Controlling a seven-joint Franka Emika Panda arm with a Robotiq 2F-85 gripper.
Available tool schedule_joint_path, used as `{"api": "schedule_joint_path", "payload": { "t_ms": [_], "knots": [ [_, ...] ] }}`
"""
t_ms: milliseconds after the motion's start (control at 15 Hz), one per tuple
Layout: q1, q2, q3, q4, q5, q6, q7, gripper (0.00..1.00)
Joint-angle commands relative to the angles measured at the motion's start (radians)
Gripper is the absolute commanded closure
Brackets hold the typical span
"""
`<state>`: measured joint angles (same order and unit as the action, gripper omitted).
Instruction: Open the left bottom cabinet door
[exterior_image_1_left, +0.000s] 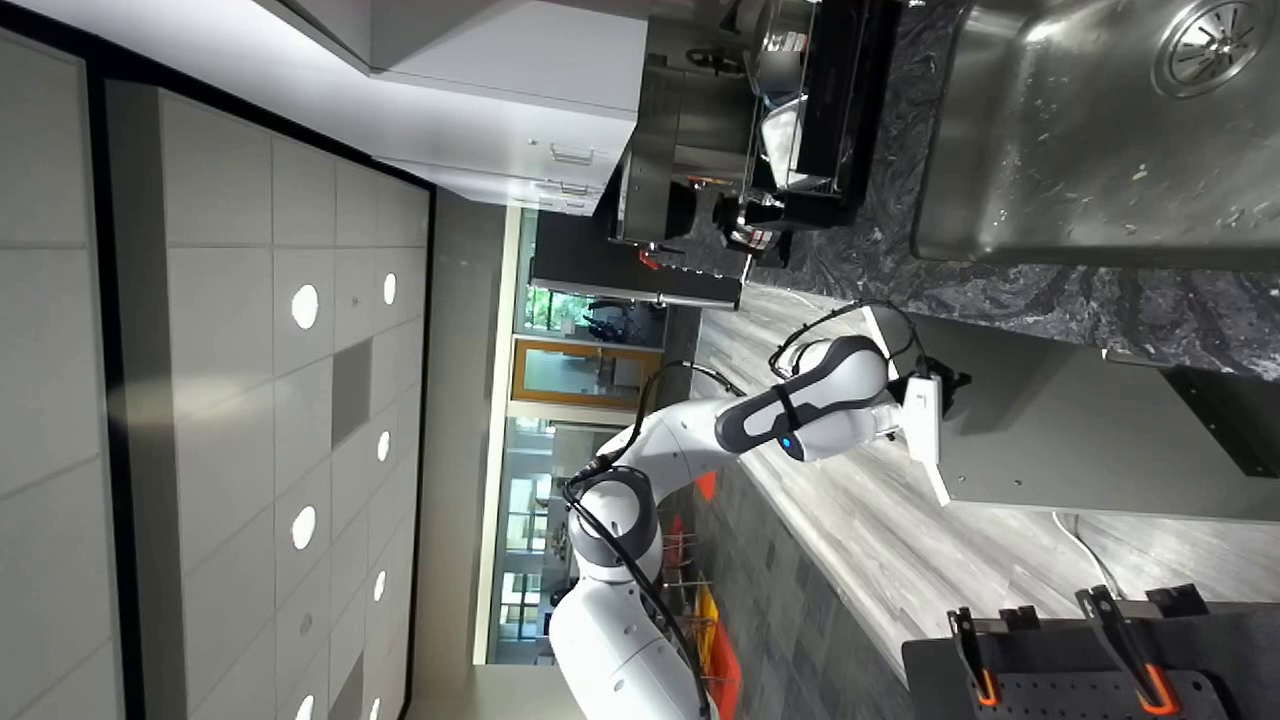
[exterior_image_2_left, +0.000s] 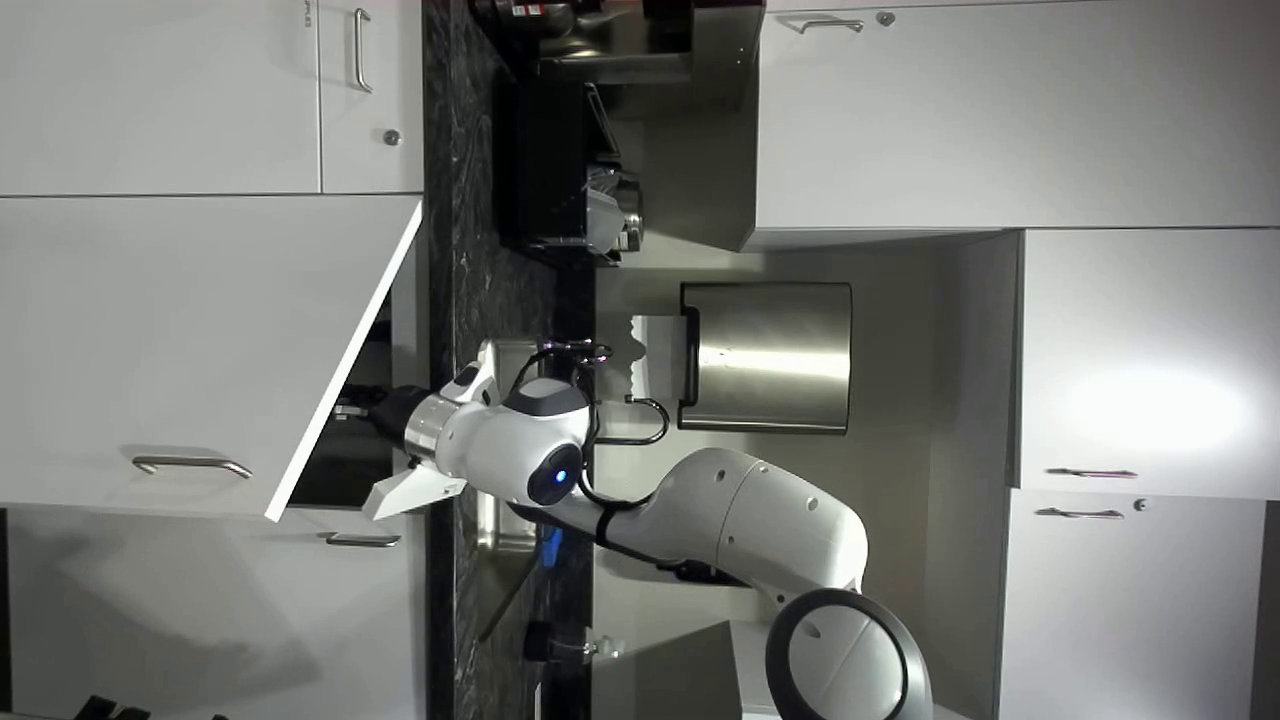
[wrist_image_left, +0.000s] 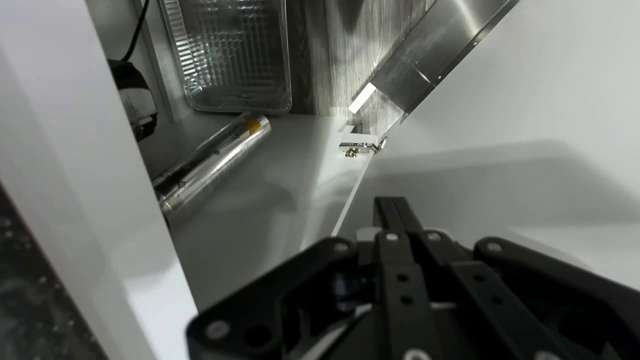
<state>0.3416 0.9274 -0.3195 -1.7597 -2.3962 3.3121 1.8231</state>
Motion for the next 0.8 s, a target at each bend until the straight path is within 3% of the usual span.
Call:
{"api": "schedule_joint_path", "payload": {
  "t_ms": [0,467,533,600,667,733],
  "knots": [
    [0.027,-0.006,-0.015,0.024,-0.029,0.03,-0.04,1.0],
    [0.055,0.006,-0.011,0.068,-0.063,0.089,-0.144,1.0],
    [-0.014,-0.055,0.112,-0.144,0.043,-0.085,-0.334,1.0],
    [-0.021,-0.053,0.13,-0.156,0.06,-0.099,-0.384,1.0],
    [0.053,0.014,0.026,0.024,-0.009,0.069,-0.294,1.0],
    [0.061,0.019,0.026,0.006,0.013,0.081,-0.334,1.0]
  ]
}}
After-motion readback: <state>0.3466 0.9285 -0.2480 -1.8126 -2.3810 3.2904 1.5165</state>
